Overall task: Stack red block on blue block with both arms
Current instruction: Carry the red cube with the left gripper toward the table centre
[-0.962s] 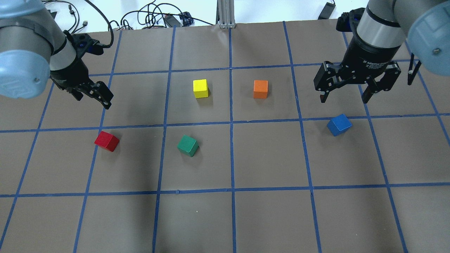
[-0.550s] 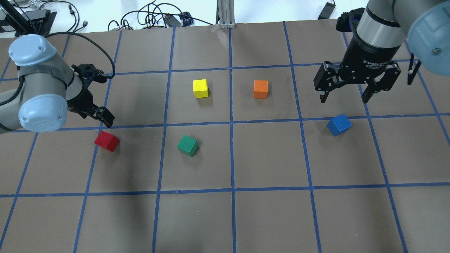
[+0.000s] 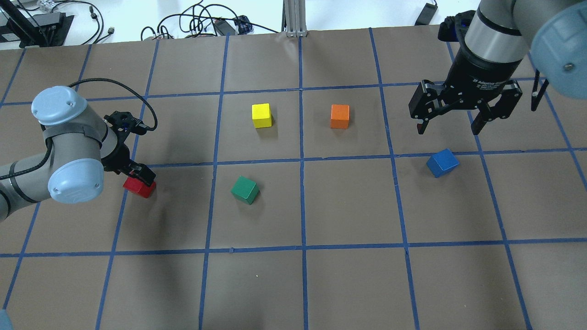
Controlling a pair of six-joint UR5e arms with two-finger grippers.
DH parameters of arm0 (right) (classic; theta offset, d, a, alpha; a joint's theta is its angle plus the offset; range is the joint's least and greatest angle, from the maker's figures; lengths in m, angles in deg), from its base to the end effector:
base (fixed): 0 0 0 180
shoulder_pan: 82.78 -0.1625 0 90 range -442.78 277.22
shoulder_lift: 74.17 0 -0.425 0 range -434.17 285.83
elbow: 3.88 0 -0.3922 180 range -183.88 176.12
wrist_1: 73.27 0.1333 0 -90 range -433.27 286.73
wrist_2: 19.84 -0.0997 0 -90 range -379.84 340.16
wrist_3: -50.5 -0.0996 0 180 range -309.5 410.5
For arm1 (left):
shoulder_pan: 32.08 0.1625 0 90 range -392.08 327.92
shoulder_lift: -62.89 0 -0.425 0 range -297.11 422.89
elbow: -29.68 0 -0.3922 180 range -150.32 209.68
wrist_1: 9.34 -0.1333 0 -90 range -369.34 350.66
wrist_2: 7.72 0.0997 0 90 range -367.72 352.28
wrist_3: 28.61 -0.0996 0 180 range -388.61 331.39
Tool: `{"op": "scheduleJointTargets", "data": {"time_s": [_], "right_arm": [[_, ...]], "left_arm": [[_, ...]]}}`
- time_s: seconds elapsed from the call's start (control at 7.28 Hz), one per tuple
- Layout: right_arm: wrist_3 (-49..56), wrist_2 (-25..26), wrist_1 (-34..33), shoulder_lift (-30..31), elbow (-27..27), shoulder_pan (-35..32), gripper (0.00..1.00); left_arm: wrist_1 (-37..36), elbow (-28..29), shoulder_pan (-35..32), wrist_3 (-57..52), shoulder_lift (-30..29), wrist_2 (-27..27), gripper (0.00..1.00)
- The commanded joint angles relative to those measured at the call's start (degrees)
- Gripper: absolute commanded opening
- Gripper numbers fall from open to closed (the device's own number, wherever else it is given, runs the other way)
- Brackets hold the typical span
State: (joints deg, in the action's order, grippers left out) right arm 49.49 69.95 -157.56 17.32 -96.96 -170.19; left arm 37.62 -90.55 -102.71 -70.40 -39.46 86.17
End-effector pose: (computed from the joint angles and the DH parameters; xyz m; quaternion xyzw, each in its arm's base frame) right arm 0.1124 -0.4728 0.4650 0.0315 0.9975 0.0636 0.0027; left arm 0.0399 -0.4950 0.2137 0.1942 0.9804 0.0138 0.0313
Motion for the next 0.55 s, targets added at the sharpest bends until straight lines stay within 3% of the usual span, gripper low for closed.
{"op": "scheduleJointTargets", "data": {"time_s": [0.0,0.14,0.27,0.41], "right_arm": [[-0.05,-0.05,0.00,0.00,0.00,-0.05,1.00],[-0.14,-0.05,0.00,0.00,0.00,0.04,1.00],[-0.22,-0.05,0.00,0.00,0.00,0.04,1.00],[-0.05,0.04,0.00,0.00,0.00,0.04,1.00]], "left_arm": [[-3.25,-1.49,0.58,-0.13,-1.36,-1.07,1.00],[-5.89,-2.36,0.58,-0.13,-2.41,-1.16,0.91],[-6.87,-2.46,0.58,-0.30,-3.29,-1.07,0.74],[-7.32,-2.55,0.58,-0.48,-3.47,-1.07,0.50]]}}
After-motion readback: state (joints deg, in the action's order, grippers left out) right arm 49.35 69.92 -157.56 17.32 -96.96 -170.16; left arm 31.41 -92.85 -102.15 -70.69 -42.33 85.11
